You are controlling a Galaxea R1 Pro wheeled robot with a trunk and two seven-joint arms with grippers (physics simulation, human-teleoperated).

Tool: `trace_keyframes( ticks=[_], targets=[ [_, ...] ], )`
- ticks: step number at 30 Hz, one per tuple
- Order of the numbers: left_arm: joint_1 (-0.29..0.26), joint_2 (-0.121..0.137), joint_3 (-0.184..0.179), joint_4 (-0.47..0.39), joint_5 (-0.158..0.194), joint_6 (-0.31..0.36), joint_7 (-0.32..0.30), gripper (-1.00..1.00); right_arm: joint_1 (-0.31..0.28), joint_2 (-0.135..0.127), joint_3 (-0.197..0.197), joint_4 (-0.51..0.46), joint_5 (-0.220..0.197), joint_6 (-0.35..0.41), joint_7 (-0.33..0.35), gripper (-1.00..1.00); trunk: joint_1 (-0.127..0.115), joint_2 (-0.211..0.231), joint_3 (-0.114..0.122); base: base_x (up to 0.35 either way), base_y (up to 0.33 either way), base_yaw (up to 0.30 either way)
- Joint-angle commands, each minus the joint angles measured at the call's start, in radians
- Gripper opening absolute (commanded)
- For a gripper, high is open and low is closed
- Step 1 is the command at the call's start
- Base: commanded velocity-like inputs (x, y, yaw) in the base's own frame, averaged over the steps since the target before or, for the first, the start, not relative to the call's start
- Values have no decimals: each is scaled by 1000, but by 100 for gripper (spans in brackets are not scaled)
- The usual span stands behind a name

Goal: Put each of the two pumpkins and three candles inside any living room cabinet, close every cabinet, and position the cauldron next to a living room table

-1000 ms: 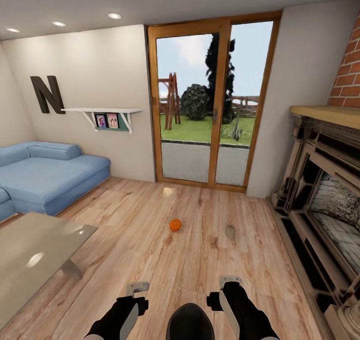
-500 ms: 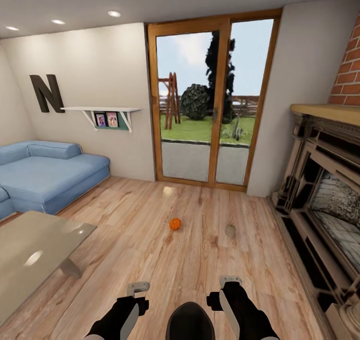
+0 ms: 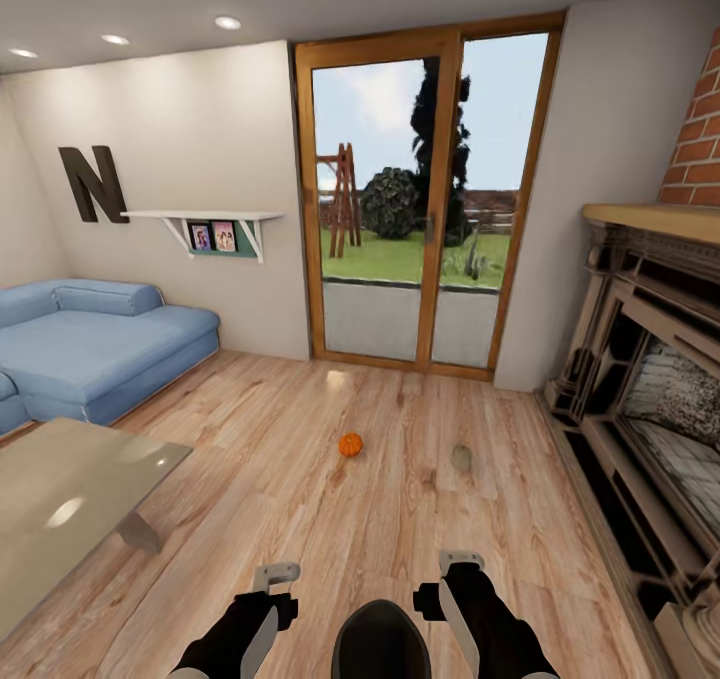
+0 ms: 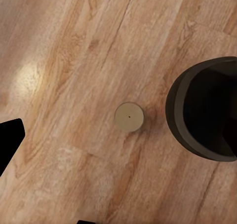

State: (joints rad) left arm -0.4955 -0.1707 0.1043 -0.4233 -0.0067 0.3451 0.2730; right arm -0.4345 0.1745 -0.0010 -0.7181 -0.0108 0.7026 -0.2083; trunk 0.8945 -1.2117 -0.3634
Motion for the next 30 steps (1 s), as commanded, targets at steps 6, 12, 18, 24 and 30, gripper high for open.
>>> trace_keyframes(
  ticks=[6, 12, 18, 24, 30],
  targets=[
    [0, -1, -1, 0, 0, 0, 0, 100, 0, 0, 0, 0, 0, 0, 1, 100, 23, -42, -19, 0, 0, 0],
    [0, -1, 0, 0, 0, 0, 0, 100, 0, 0, 0, -1, 0, 0, 1, 100, 46, -84, -38, 0, 0, 0],
    [0, -1, 0, 0, 0, 0, 0, 100, 0, 0, -1, 0, 0, 0, 0, 100, 58, -105, -47, 0, 0, -10],
    [0, -1, 0, -1, 0, 0, 0, 100, 0, 0, -1, 0, 0, 0, 1, 100, 69, -126, -55, 0, 0, -117],
    [0, -1, -1, -2, 1, 0, -1, 100, 0, 0, 1, -1, 0, 0, 1, 100, 69, -126, -54, 0, 0, -90]
  ],
)
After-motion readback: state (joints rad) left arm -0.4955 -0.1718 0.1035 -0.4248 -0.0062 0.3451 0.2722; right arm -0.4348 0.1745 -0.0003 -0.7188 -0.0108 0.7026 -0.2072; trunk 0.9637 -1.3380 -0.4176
